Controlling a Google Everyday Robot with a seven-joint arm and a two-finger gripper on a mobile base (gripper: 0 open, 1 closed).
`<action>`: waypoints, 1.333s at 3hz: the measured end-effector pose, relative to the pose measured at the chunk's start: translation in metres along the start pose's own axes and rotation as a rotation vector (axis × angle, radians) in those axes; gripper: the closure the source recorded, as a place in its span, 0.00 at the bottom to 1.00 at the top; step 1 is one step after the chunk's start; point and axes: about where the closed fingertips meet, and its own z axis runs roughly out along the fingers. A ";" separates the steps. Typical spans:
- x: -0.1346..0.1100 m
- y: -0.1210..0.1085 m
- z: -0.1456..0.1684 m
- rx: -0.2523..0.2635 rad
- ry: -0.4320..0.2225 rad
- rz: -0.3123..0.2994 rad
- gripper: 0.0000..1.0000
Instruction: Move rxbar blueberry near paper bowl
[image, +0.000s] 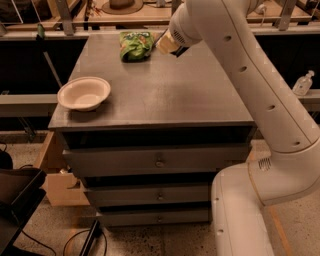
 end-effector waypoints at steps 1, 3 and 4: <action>0.023 0.041 0.009 -0.060 -0.032 0.122 1.00; 0.019 0.110 0.031 -0.215 -0.139 0.257 1.00; 0.020 0.111 0.033 -0.216 -0.135 0.258 0.83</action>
Offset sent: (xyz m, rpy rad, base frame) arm -0.0515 0.0785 -0.0876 0.3812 0.1079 0.1016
